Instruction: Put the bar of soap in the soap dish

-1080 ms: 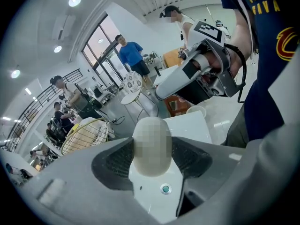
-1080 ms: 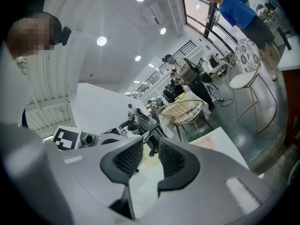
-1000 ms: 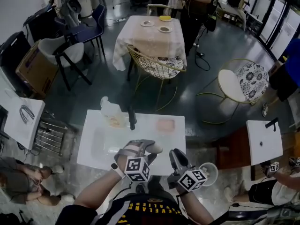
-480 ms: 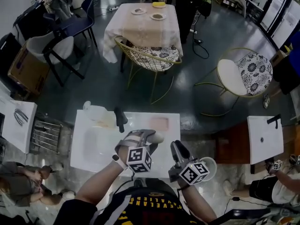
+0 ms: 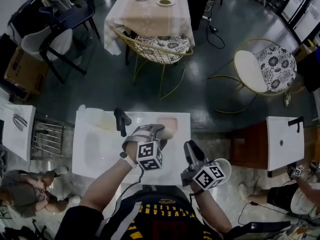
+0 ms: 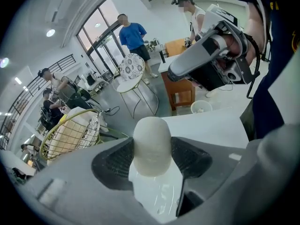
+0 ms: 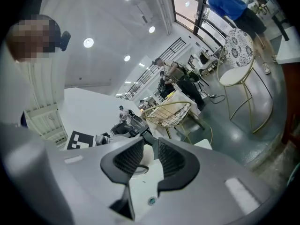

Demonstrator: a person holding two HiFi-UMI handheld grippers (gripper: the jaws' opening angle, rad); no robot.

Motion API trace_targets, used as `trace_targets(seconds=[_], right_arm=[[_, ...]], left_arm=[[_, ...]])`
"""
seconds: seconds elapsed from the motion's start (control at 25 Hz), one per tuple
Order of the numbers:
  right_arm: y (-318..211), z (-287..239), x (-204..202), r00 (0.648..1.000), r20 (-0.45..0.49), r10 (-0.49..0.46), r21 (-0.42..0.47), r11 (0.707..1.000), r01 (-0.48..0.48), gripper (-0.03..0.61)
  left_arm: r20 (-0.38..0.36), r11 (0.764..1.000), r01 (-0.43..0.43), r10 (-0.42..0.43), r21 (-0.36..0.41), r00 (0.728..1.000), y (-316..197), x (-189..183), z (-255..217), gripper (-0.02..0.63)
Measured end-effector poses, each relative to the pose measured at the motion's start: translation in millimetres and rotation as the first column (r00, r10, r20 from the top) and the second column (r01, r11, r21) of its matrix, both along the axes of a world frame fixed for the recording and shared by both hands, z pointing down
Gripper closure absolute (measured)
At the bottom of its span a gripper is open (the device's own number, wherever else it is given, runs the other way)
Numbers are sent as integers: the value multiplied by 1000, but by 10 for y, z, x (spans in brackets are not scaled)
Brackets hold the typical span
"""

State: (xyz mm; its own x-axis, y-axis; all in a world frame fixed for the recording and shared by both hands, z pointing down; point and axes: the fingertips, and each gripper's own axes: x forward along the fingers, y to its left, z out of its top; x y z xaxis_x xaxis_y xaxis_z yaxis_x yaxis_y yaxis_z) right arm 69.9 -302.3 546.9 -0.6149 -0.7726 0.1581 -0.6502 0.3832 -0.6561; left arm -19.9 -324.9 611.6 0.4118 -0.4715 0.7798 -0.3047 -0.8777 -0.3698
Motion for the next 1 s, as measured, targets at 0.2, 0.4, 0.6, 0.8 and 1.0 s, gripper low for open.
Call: trace_targets(seconds=[0.2,0.4,0.6,0.8,1.0], right_arm=[[-93,81,86,1000,3,3,-18,1000,-3,480],[-202,75,160,1000,14,14,-29,999,-13,480],[-303,121,233,1000,21,14,-41,999,-13,482],[-382,192,287,999,28,16,-57,998,-14,483],[-471,277,335,1000,26,17,-66,998,-15,485]], left_arm=[[23,999,2,-1,-37,1000,-138,51,163,359],[58,997,1,4,-79,998,-274,114,380,359],[103,994,7,5,-111,995,-447,118,624,359],[126,986,20,1,-164,992,-538,92,793,359],[148,979,23,8,-204,989,-610,95,967,359]])
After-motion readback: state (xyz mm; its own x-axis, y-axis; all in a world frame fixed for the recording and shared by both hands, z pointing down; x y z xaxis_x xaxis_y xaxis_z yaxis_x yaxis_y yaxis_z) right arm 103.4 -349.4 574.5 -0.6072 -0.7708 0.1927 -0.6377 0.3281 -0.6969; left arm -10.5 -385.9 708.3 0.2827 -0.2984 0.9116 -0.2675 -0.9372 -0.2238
